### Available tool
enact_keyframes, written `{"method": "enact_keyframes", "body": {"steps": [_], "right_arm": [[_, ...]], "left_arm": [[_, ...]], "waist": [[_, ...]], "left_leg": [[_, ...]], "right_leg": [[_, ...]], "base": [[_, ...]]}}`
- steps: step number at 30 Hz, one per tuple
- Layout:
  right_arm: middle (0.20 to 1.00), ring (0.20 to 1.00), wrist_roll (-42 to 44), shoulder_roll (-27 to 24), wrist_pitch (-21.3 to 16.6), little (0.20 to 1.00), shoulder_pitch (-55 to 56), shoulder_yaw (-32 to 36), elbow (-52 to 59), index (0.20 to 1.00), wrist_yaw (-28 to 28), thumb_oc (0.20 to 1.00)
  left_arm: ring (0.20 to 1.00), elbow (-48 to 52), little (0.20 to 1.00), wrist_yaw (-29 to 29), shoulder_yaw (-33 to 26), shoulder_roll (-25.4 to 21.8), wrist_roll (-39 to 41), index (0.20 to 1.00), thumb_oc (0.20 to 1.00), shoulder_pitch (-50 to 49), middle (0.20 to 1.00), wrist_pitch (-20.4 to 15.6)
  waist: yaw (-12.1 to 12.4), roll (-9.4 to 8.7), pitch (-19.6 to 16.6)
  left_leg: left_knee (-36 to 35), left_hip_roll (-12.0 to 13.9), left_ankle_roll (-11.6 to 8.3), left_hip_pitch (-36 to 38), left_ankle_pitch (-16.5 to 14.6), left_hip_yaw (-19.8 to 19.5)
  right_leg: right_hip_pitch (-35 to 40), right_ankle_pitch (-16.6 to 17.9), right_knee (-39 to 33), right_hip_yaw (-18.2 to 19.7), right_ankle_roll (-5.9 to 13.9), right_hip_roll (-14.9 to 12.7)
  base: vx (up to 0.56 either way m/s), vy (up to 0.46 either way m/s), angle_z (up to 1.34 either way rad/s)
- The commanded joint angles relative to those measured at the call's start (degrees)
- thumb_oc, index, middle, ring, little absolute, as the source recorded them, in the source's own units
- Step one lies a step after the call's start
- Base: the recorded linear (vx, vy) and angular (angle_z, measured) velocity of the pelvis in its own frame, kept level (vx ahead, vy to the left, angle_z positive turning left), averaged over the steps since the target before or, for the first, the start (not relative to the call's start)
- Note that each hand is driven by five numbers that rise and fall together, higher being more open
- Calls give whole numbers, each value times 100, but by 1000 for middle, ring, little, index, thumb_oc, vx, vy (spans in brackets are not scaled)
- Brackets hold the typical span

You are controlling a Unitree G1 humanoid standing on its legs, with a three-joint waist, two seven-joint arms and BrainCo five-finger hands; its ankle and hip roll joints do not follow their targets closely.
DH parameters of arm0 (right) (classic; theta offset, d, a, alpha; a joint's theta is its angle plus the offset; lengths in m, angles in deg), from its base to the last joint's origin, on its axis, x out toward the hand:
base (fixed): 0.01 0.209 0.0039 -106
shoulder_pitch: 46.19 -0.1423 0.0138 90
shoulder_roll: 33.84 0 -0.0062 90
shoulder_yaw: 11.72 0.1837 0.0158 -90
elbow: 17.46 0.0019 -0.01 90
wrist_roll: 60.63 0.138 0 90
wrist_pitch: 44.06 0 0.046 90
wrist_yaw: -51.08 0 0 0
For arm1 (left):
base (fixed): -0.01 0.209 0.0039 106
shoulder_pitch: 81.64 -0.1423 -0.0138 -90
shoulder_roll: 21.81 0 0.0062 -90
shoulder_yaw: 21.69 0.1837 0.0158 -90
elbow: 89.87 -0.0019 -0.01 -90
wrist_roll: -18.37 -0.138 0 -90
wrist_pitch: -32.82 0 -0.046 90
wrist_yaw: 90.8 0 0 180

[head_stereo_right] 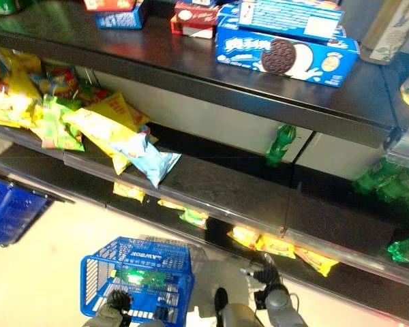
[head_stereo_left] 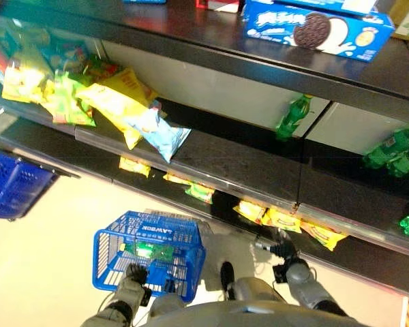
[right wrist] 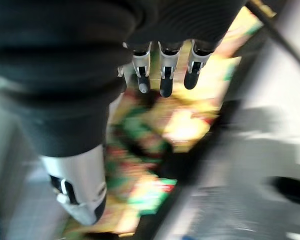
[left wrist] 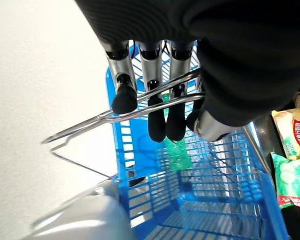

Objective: Pick up the snacks into the basket

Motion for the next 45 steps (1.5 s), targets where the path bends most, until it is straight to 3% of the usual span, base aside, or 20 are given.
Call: {"method": "enact_keyframes", "body": {"steps": [1,3,4,7,8,11,12,18,23,24,26,28,29,30,31,33,34,38,40,45], "right_arm": [[1000,1000,82,-109,-430,1000,200,103,1145,1000,318,1000],[1000,1000,74,-230,-452,1000,233,105,1330,1000,340,1000],[1000,1000,55,-394,-515,1000,247,153,1730,1000,479,1000],[1000,1000,105,-446,-569,1000,356,259,2058,1000,531,1000],[1000,1000,91,-491,-543,1000,407,263,2279,1000,607,1000],[1000,1000,102,-567,-552,1000,433,328,2591,1000,670,1000],[1000,1000,288,-571,-628,1000,525,429,2797,1000,639,1000],[1000,1000,543,-602,-653,1000,478,624,2928,1000,403,1000],[1000,1000,557,-509,-565,1000,517,708,3103,1000,411,1000],[1000,1000,478,-418,-546,1000,604,715,3159,1000,399,1000],[1000,1000,459,-362,-536,1000,550,687,3206,1000,386,1000],[1000,1000,466,-241,-575,1000,234,546,3259,1000,288,1000],[1000,1000,466,-239,-574,1000,231,546,3259,1000,288,1000],[1000,1000,541,-249,-668,1000,281,639,3345,1000,322,1000],[1000,1000,541,-249,-668,1000,282,639,3345,1000,322,1000],[1000,1000,614,-286,-679,1000,352,781,3390,1000,331,1000],[1000,1000,619,-288,-697,1000,481,874,3468,1000,326,1000],[1000,1000,498,-261,-661,1000,593,885,3356,1000,315,1000],[1000,1000,288,-319,-591,1000,739,961,3353,1000,249,1000],[1000,1000,242,-464,-633,1000,677,1013,3466,1000,151,1000]], "left_arm": [[200,495,200,-257,287,-95,-449,200,200,72,200,-72],[200,684,200,-246,446,-83,-509,200,200,128,200,-96],[200,1090,200,-114,924,-151,-1197,200,200,203,200,-145],[200,1051,200,-216,658,-187,-954,200,200,68,200,-154],[200,626,200,-438,67,-104,-199,200,200,-25,200,-131],[200,305,200,-573,-165,-82,-57,200,200,-32,200,-78],[200,265,200,-713,-175,-107,-208,200,200,-70,200,-9],[200,218,200,-992,-327,-153,-93,200,200,-163,200,32],[200,42,200,-982,-317,-134,-52,200,200,-191,200,22],[200,-53,200,-905,-336,-136,-25,200,200,-139,200,22],[200,-2,200,-886,-356,-203,5,200,200,-73,200,29],[200,-79,200,-781,-384,-338,-47,200,200,4,200,47],[200,-80,200,-780,-385,-340,-48,200,200,7,200,47],[200,91,200,-630,-230,-408,-374,200,200,-23,200,73],[200,91,200,-630,-229,-408,-374,200,200,-23,200,73],[200,142,200,-440,-148,-474,-538,200,200,21,200,85],[200,137,200,-388,-179,-511,-606,200,200,32,200,80],[200,264,200,-353,-244,-556,-634,200,200,49,200,115],[200,421,200,-311,-172,-374,-674,200,200,-13,200,93],[200,852,200,-354,184,-17,-535,200,200,-213,200,-42]], "waist": [[155,-57,119],[160,-41,214],[147,-33,274],[113,-34,212],[160,-148,196],[175,-248,100],[152,-309,91],[215,-139,182],[253,-252,155],[229,-322,101],[248,-369,113],[309,-291,252],[304,-296,237],[112,-164,218],[117,-164,213],[-51,-147,208],[-65,-198,170],[-97,-276,110],[-190,-258,69],[-121,-230,155]], "left_leg": [[324,-1178,661,-268,-167,276],[531,-1238,606,-436,-137,251],[896,-1378,530,-630,-314,105],[915,-1259,504,-634,-382,80],[936,-930,489,-626,-413,23],[771,-501,411,-658,-252,-73],[627,90,293,-682,50,-74],[272,704,-124,-731,496,-106],[952,465,-47,-903,-25,-77],[750,163,112,-802,-137,71],[647,20,214,-741,-198,183],[347,-181,302,-496,-227,565],[344,-188,306,-520,-211,562],[120,-382,424,-393,-155,590],[120,-382,424,-397,-154,595],[30,-563,485,-247,-179,512],[4,-692,509,-201,-220,573],[4,-883,568,-78,-404,639],[288,-1009,631,144,-637,494],[1817,-1097,450,-385,-751,605]], "right_leg": [[150,-371,174,-212,488,29],[189,-368,128,-287,467,-15],[156,-312,73,-339,452,-93],[198,-215,-66,-333,506,-172],[183,-197,-17,-240,552,-326],[83,-201,22,-226,596,-486],[-16,-238,74,-251,642,-645],[166,-340,83,-344,899,-987],[387,-176,212,-340,1157,-1613],[257,236,449,-383,1232,-1973],[35,429,680,-425,1173,-2052],[-232,684,728,-1167,1084,-2135],[-250,701,715,-1170,1083,-2140],[-448,92,1175,-578,887,-1305],[-456,92,1178,-573,887,-1305],[-654,-193,1134,-32,782,-522],[-539,-181,833,-250,632,-319],[-664,10,239,-844,583,-20],[-424,30,98,-454,525,48],[-103,86,-50,-426,464,-148]], "base": [[-50,-22,5],[-159,1,19],[-198,3,31],[-90,85,51],[-43,129,14],[-20,146,-15],[-5,203,-17],[66,329,5],[136,432,25],[150,511,19],[55,394,1],[1,528,-39],[125,679,-99],[104,348,-76],[198,501,-66],[184,311,-31],[139,222,-6],[154,109,12],[319,63,-9],[89,4,17]]}}
